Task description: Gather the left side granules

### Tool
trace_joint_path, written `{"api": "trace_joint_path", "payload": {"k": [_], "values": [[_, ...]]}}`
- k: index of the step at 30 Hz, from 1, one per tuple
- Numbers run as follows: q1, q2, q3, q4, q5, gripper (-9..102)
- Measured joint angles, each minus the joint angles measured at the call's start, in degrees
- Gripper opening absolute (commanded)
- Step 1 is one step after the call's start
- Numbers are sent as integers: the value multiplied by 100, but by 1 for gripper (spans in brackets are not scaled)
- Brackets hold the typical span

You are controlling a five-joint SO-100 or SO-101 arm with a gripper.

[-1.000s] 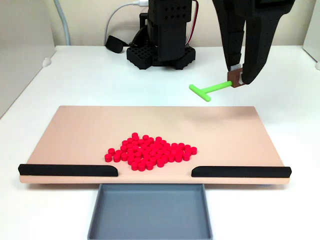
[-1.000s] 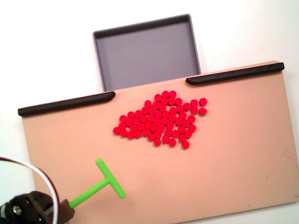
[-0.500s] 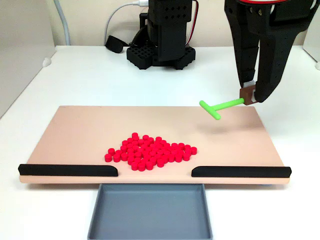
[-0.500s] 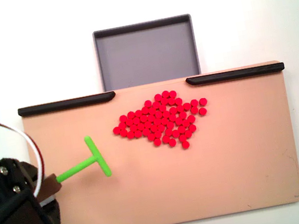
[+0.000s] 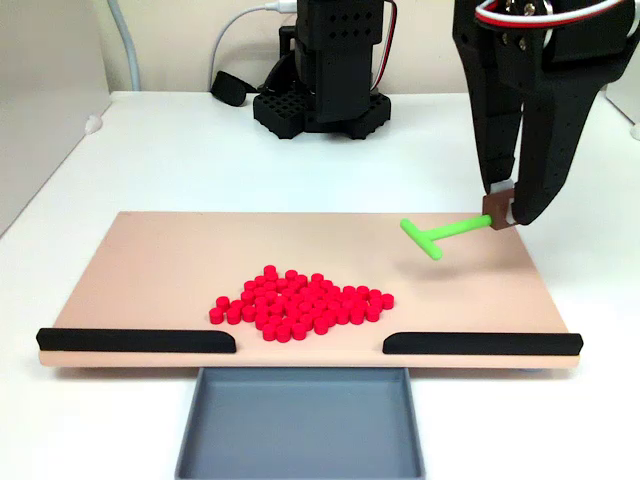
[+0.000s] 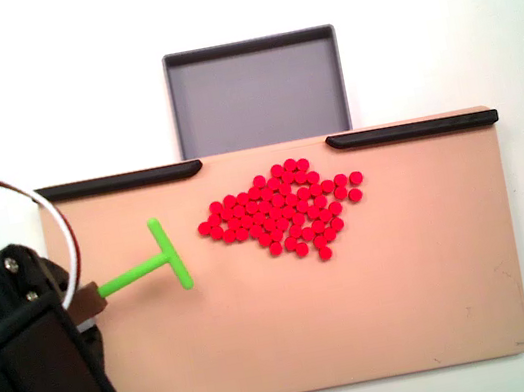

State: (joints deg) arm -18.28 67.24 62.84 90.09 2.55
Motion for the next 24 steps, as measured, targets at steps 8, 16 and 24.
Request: {"api": "trace_joint_path", "payload": {"k": [8, 16, 24], "values": [[35, -325, -360, 0, 255, 0], [35, -448, -422, 0, 475, 0], [35, -668, -580, 0, 624, 0]]}}
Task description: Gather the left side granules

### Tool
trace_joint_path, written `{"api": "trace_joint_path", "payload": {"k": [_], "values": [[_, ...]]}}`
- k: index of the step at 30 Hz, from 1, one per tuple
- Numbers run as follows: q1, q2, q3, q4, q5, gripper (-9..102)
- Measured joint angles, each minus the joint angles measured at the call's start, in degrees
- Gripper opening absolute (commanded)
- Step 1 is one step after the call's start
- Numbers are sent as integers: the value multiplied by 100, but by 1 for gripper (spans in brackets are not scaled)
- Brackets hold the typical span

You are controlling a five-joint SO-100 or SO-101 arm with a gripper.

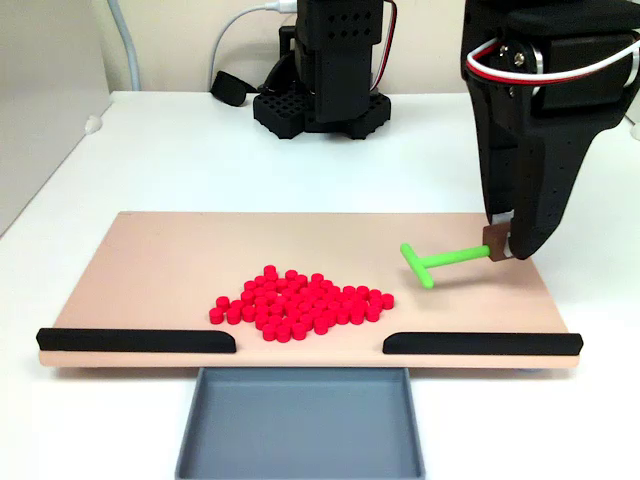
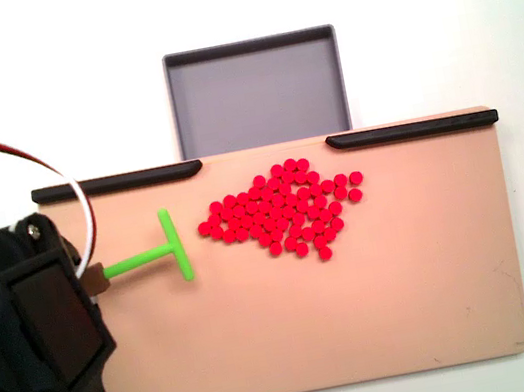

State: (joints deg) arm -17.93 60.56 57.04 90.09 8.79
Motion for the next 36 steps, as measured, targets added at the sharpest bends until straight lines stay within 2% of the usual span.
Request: {"api": "trace_joint_path", "payload": {"k": [36], "values": [[53, -308, -26, -18, 422, 0]]}}
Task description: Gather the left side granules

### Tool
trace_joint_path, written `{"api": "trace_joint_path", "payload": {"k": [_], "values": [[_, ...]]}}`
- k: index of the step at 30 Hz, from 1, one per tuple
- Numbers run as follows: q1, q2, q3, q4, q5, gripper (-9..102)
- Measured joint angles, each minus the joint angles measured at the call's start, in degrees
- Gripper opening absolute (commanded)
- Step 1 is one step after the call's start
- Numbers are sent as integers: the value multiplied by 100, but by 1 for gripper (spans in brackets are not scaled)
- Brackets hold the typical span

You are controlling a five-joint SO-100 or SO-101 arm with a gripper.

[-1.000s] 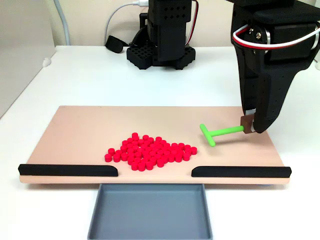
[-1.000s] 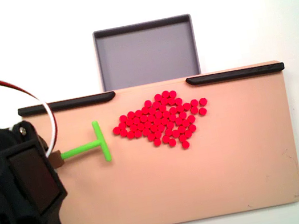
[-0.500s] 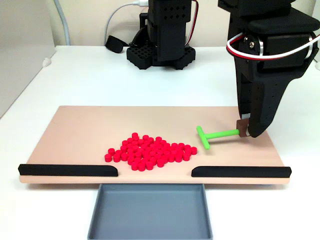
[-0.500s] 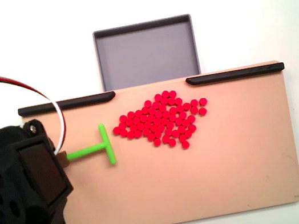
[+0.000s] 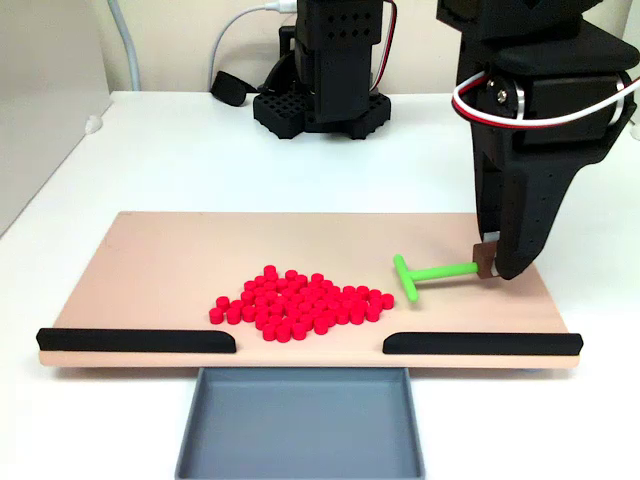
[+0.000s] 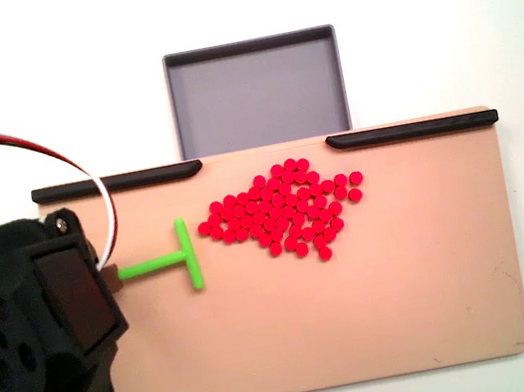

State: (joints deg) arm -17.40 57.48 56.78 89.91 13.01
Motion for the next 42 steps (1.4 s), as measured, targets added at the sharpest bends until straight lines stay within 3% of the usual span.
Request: {"api": "trace_joint_path", "payload": {"k": [42], "values": [[-70, -519, -466, 18, 88, 0]]}}
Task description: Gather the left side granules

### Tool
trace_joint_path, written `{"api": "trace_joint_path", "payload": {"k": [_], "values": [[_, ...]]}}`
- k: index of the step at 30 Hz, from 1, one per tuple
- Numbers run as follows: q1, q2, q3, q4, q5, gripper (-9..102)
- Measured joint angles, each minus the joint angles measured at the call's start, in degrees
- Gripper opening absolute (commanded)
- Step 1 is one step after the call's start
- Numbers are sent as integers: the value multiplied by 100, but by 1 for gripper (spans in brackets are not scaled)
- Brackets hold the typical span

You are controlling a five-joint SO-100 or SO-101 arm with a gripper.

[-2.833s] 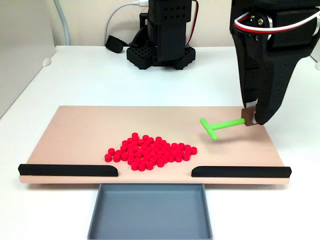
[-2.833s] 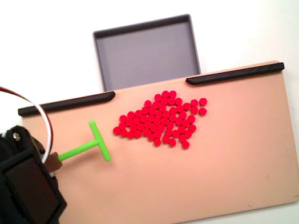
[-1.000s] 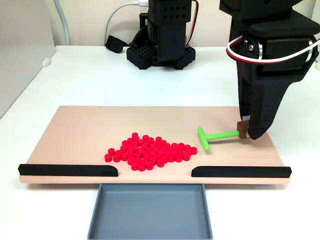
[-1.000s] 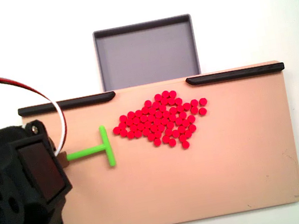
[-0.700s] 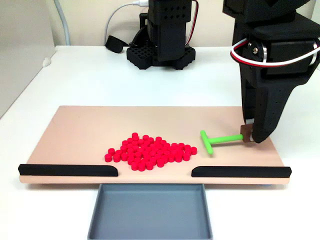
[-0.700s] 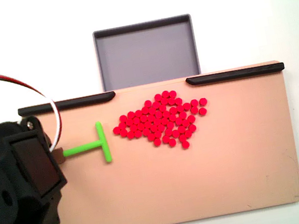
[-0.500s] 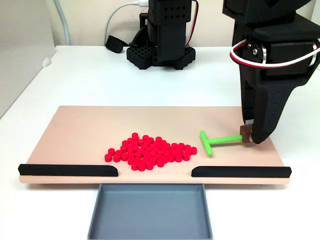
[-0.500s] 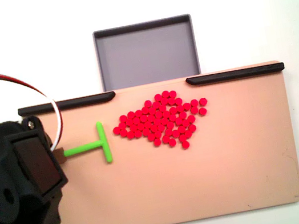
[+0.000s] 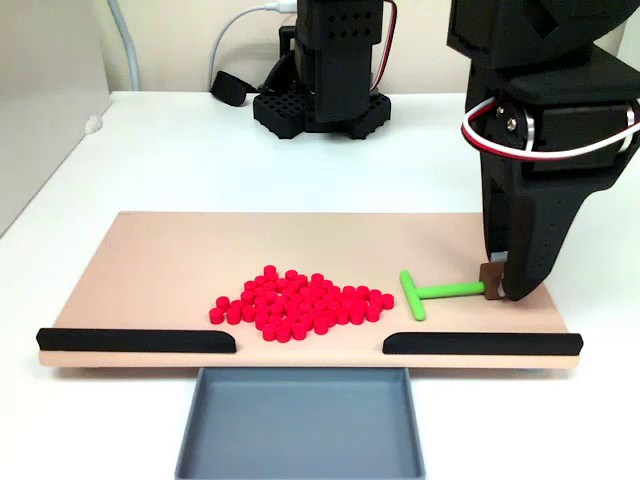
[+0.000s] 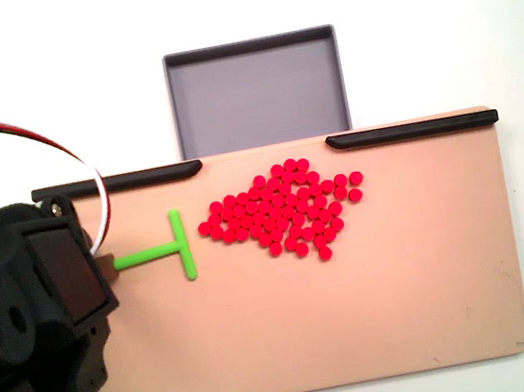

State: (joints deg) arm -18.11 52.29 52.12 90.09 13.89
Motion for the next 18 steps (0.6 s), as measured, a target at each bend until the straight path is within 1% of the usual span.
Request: {"api": "trace_joint_path", "payload": {"k": [18], "values": [[0, -202, -176, 9, 0, 0]]}}
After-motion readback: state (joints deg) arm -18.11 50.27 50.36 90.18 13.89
